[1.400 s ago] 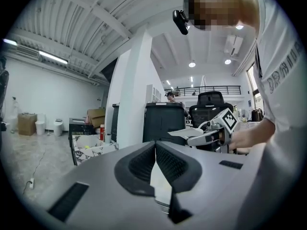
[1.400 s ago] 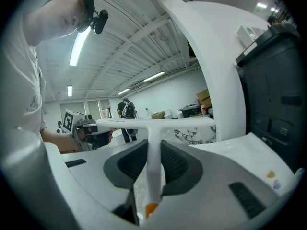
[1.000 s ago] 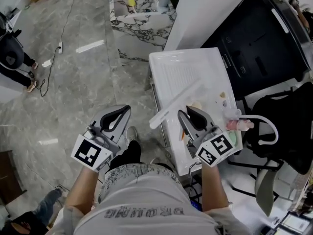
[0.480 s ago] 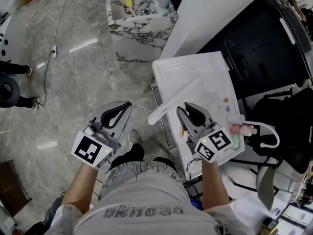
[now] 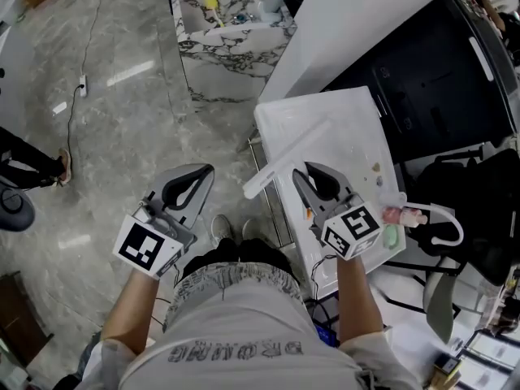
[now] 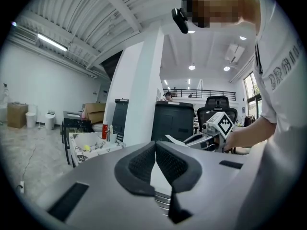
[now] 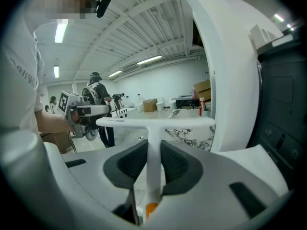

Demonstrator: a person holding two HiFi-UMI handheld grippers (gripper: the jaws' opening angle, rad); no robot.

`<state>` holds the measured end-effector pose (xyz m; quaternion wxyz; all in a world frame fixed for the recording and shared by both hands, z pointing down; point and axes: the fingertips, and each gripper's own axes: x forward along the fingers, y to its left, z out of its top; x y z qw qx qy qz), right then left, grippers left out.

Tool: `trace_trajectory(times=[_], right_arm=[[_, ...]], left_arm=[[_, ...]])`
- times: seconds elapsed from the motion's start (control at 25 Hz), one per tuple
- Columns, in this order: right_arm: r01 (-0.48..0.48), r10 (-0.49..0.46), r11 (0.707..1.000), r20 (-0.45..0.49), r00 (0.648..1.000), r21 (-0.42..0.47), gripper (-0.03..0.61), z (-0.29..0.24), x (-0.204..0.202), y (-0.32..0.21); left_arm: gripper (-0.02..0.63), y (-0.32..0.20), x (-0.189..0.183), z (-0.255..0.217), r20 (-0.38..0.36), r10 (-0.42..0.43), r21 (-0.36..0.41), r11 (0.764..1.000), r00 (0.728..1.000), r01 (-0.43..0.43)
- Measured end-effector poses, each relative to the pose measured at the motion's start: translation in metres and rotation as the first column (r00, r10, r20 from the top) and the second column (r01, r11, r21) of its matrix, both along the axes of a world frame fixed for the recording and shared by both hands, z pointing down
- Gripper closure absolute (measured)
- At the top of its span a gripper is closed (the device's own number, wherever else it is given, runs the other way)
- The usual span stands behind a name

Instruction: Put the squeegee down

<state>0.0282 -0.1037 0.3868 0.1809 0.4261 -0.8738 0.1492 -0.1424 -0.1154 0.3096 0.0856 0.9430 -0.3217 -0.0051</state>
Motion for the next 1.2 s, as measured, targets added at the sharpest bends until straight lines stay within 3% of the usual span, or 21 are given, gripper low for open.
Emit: trace_trajectory(times=[0.52, 0.84, 1.2], right_arm=[[0.025, -0.027, 0.999, -0.128, 0.991, -0.020, 0.485, 0.024, 0.008, -0.041], [0.081, -0.089, 0.996, -0.235, 0.968, -0.045, 0.485, 0.050, 0.024, -0.068], [0.130, -0.155, 0.986, -0.288, 0.945, -0.105, 0.485, 0.094, 0.048, -0.093]], left_arm=[[0.594, -0.024, -0.018, 0.017, 0.004, -0.043, -0.033, 0.999, 0.999, 0.043], [0.594, -0.044, -0.005, 0.024, 0.020, -0.052, -0.049, 0.997, 0.998, 0.053], [0.594, -0.067, 0.017, 0.035, 0.053, -0.058, -0.077, 0.995, 0.997, 0.062]])
